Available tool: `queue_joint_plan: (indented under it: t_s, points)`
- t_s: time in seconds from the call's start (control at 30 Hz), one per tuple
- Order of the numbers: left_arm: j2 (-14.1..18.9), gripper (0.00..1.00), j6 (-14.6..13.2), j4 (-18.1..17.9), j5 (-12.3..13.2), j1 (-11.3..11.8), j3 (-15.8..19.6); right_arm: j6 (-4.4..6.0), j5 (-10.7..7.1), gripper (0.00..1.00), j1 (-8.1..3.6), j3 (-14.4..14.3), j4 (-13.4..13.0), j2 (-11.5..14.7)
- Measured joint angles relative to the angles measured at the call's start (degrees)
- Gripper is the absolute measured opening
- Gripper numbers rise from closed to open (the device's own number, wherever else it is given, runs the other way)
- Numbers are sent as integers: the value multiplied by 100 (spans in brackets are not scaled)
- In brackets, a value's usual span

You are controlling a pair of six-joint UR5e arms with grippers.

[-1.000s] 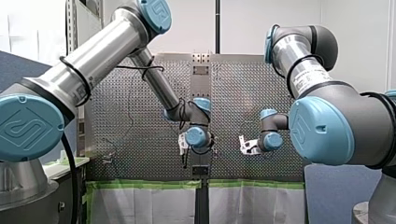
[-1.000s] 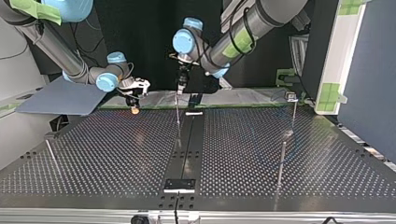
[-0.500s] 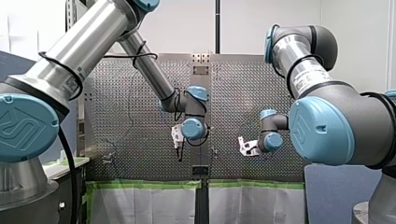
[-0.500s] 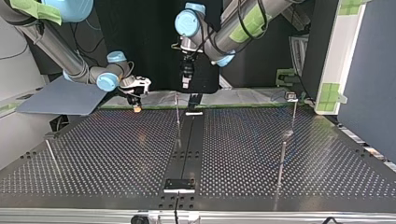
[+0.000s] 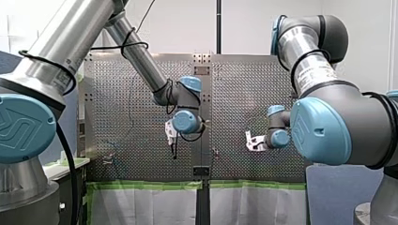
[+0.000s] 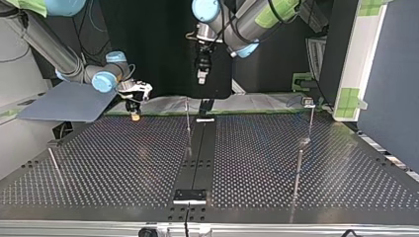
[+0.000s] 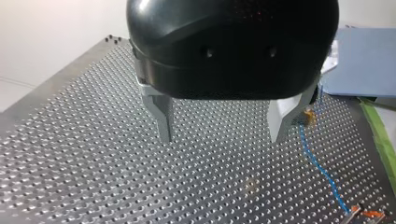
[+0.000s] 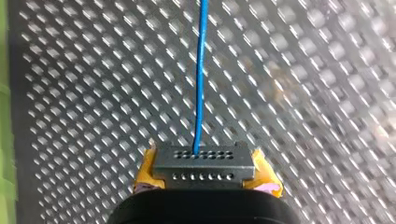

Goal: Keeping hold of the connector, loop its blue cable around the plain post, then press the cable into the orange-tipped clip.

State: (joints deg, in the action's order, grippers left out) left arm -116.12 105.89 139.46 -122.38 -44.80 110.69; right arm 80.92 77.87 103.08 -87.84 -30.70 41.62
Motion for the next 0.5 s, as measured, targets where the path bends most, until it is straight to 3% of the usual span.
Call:
queue_joint_plan:
  t_s: [0.27, 0.5]
  points:
    - [426, 100, 24, -129, 0, -9, 425, 480, 101, 0, -82, -289, -475, 485]
    - [844, 100, 79, -313, 0, -97, 845, 880, 48, 0, -124, -300, -525, 886]
